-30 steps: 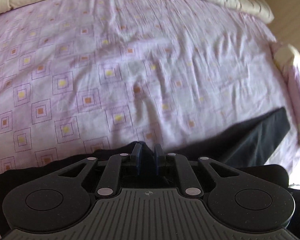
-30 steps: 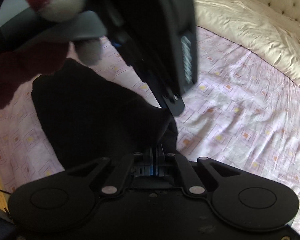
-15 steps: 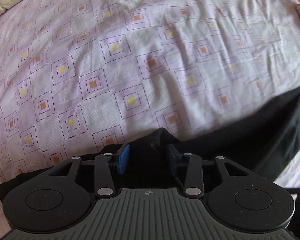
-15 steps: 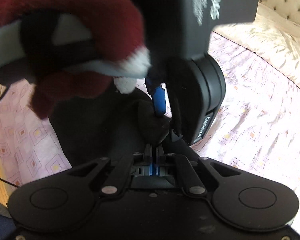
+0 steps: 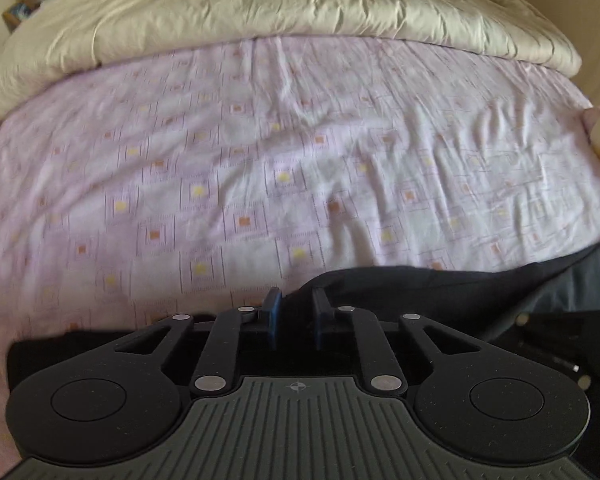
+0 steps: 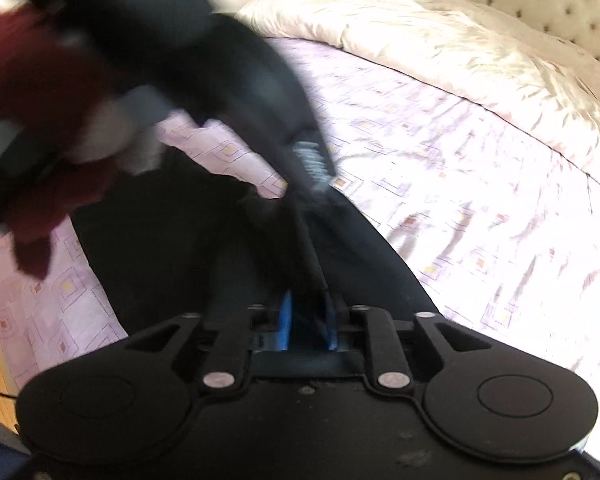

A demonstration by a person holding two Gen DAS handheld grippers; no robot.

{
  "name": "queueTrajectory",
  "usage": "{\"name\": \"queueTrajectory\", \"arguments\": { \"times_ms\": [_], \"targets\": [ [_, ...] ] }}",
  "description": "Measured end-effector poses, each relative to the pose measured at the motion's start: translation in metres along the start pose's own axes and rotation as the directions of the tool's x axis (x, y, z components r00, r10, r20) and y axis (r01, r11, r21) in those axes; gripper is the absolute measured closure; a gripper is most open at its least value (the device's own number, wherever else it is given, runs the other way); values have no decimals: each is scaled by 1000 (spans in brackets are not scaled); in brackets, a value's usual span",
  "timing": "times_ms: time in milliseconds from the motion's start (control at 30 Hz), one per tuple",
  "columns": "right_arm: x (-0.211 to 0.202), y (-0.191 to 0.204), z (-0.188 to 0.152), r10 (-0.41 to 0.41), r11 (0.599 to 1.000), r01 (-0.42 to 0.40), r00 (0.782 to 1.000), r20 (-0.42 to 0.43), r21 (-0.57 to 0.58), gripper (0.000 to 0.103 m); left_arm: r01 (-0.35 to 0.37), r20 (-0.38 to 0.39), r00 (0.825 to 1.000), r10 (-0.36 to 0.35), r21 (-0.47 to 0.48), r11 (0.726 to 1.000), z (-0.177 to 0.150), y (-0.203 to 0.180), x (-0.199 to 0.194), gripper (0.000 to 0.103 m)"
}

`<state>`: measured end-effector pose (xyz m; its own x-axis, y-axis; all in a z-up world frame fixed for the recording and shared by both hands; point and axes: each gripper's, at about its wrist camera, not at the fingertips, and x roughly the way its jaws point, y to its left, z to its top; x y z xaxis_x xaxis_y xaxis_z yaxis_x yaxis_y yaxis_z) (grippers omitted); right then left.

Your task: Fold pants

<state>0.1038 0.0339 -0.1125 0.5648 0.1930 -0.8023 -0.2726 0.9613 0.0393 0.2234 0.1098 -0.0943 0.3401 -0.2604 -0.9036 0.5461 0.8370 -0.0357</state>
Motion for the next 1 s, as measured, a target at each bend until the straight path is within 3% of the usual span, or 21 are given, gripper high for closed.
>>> {"name": "queueTrajectory", "arguments": {
  "times_ms": [100, 167, 233, 333, 433, 567, 700, 900, 1000],
  "targets": [
    [-2, -5, -7, -74, 997, 74, 997, 5, 39, 76, 35, -46, 998, -40, -94, 995, 6, 12, 16, 84],
    [-9, -9, -10, -180, 982, 178, 983, 25, 64, 74, 67, -63, 995, -78, -167, 984, 16, 20, 27, 83],
    [-19, -14, -15, -232, 968, 226, 972, 44, 106, 74, 67, -89, 992, -87, -203, 977, 33, 25, 39, 79],
    [-30, -22, -21, -201, 968, 193, 979, 34, 161, 74, 47, -95, 993, -69, -217, 975, 60, 33, 53, 79],
    [-31, -18, -24, -123, 983, 119, 992, 19, 137, 78, 26, -112, 992, -51, -213, 977, 82, 42, 64, 79],
    [-22, -6, -15, -6, 995, 9, 1000, -26, 99, 83, 23, -54, 998, -36, -220, 975, 94, 53, 48, 79],
    [12, -5, 4, 19, 998, -15, 998, -57, 65, 91, 39, -35, 998, -49, -242, 969, 71, 65, 30, 79],
    [80, -32, 34, -58, 997, 67, 983, -174, 46, 100, 22, -86, 995, -44, -250, 968, -3, 67, 19, 79],
    [92, -41, 43, -55, 996, 67, 980, -189, 61, 103, 22, -97, 994, -47, -239, 971, -40, 64, 13, 79]
  ]
}}
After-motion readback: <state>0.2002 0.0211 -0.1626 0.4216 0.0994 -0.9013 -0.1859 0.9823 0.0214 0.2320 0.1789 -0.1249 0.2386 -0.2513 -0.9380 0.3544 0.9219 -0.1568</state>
